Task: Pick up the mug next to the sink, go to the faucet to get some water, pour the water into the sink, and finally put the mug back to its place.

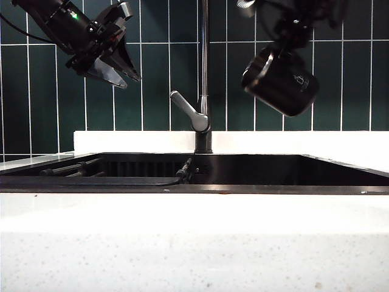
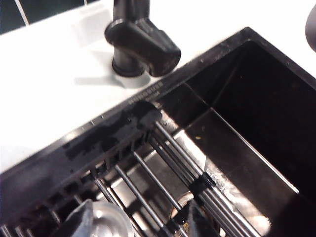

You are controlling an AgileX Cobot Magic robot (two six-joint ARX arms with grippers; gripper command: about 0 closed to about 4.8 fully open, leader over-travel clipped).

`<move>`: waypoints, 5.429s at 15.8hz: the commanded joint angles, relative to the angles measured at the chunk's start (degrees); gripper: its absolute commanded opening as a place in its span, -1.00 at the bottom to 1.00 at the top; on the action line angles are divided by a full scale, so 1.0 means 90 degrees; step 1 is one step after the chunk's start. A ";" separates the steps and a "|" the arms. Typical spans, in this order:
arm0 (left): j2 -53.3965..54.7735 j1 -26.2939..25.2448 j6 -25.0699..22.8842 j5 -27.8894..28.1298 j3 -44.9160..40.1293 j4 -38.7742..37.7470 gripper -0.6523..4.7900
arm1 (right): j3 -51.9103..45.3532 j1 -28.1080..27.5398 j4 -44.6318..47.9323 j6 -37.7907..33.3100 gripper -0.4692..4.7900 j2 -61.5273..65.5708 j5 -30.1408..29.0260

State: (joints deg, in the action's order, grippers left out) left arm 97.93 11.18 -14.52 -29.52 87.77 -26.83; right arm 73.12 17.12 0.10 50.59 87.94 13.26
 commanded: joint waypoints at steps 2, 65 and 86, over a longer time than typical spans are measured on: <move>-0.0192 0.0012 -0.0005 -0.0153 0.0017 -0.0007 0.13 | -0.0051 -0.1086 0.0449 -0.3507 -0.79 -0.0041 -0.0007; -0.8206 0.0226 0.0879 0.2715 -0.5423 -0.0311 -0.78 | -0.4439 -0.0233 -0.1326 -0.5285 -0.64 -0.6807 -0.0602; -0.9182 0.0226 0.1666 0.3266 -0.8536 0.2361 -0.78 | -0.7375 -0.0248 -0.1008 -0.5634 -0.84 -0.8517 0.0228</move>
State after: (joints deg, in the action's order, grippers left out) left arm 15.33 13.21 0.32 -0.16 11.38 -6.26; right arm 7.22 14.87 -10.61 -0.01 11.35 15.18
